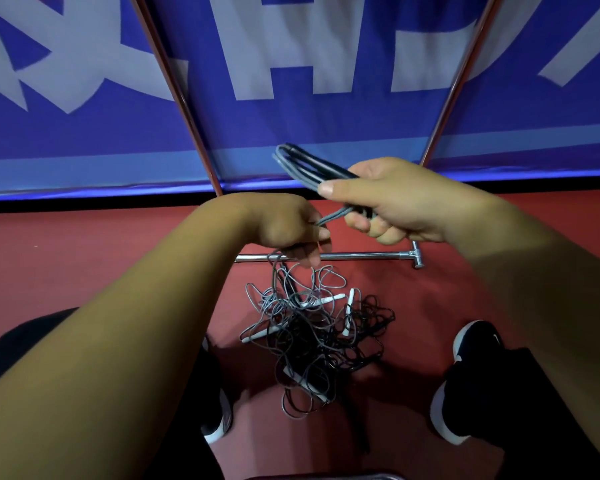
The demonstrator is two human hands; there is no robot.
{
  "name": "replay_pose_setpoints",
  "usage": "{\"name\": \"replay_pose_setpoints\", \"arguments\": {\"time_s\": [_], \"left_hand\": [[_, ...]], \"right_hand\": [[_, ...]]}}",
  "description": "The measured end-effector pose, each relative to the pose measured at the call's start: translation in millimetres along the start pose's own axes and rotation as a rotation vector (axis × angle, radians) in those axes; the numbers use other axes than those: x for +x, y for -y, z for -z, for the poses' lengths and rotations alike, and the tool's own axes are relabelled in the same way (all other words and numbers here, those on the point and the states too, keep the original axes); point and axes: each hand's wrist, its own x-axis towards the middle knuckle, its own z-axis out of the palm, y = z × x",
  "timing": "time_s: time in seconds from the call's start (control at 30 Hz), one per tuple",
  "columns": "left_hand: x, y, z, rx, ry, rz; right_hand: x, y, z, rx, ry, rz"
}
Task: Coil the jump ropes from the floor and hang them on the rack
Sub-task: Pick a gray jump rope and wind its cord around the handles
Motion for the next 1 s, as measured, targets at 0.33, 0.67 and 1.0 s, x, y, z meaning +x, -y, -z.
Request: {"name": "replay_pose_setpoints", "arguments": {"time_s": [0.33,0.67,1.0], "left_hand": [[-11.4,-6.4,26.0,-0.15,-0.24,-0.256],[-17.7,-34.8,20.6,0.086,-0.298,-0.351],[-25.1,-36.9,13.9,0.114,-0.225,-0.244]], "right_hand": [[-25.8,7.0,-3.4,-0.326,0.51,-0.328],[-5.4,-22.1,-4.9,-0.439,0.329,-0.42],[19.2,-39.6,7.2,-0.216,-0.078,-0.309]]}}
